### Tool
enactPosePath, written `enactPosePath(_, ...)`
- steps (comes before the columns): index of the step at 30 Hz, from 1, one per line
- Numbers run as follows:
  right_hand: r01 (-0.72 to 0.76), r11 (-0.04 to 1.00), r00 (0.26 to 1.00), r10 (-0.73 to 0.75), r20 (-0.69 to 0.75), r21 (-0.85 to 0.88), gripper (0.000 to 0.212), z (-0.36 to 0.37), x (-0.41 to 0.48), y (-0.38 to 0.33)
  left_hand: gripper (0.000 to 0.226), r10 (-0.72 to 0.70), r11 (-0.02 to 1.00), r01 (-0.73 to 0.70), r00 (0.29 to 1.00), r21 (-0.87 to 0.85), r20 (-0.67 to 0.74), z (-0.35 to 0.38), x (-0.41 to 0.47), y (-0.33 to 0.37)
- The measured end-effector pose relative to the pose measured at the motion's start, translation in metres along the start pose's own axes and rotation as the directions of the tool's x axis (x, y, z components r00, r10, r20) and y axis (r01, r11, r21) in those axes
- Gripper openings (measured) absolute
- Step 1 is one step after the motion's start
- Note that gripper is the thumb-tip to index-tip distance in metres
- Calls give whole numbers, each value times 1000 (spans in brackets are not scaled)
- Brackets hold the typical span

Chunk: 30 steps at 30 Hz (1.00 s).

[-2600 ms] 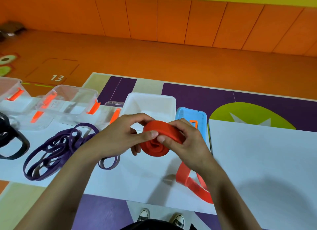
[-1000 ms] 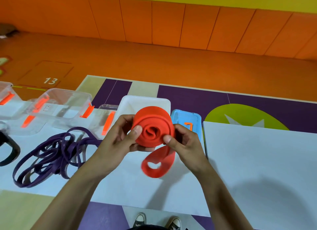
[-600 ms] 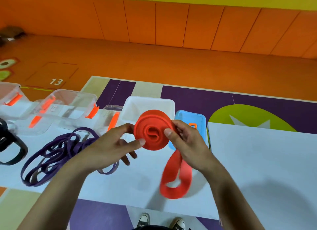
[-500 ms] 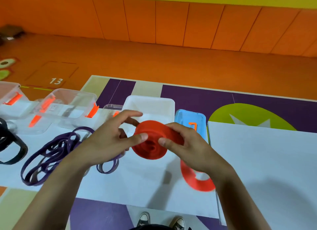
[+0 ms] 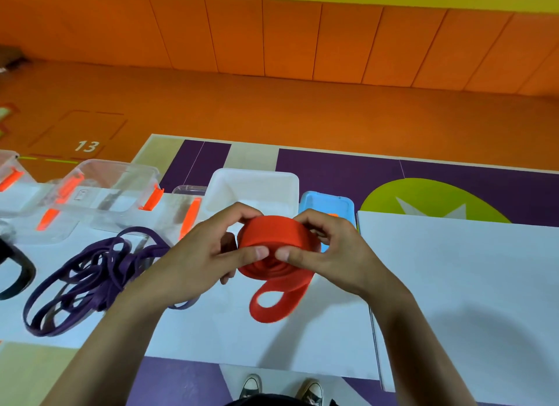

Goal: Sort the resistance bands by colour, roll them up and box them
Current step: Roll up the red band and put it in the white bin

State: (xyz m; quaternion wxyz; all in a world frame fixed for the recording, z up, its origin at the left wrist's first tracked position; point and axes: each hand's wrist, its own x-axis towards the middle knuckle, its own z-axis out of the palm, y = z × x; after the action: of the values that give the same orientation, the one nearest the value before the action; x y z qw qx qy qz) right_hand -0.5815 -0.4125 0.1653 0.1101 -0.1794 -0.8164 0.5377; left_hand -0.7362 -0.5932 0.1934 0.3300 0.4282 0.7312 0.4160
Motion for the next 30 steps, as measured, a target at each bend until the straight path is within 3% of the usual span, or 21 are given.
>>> enactPosePath(9, 36, 963, 998, -23, -51, 267, 38, 20, 8, 2, 29, 52, 963, -123, 958, -242, -282, 9, -1, -9)
enactPosePath(13, 24, 951, 999, -12, -42, 308, 38, 17, 10, 3, 36, 71, 924, -191, 937, -331, -341, 15, -1, -15)
enactPosePath(16, 25, 928, 999, -7, -49, 372, 39, 18, 7, 7, 26, 71, 883, -245, 912, -399, -404, 15, -1, -11)
enactPosePath(21, 88, 852, 986, 0, -167, 517, 55, 37, 7, 4, 26, 38, 827, -221, 939, -517, -341, 25, 1, -5)
enactPosePath(24, 100, 870, 976, 10, -219, 483, 45, 34, 8, 0, 34, -31, 797, -129, 967, -590, -253, 34, 0, -7)
enactPosePath(26, 78, 902, 984, -1, -181, 424, 39, 28, 6, 2, 32, -79, 841, -39, 978, -540, -194, 28, -3, -9)
enactPosePath(30, 44, 948, 997, -21, -75, 316, 40, 17, 0, 2, 35, -125, 987, 110, 984, -120, -126, 0, -9, -6)
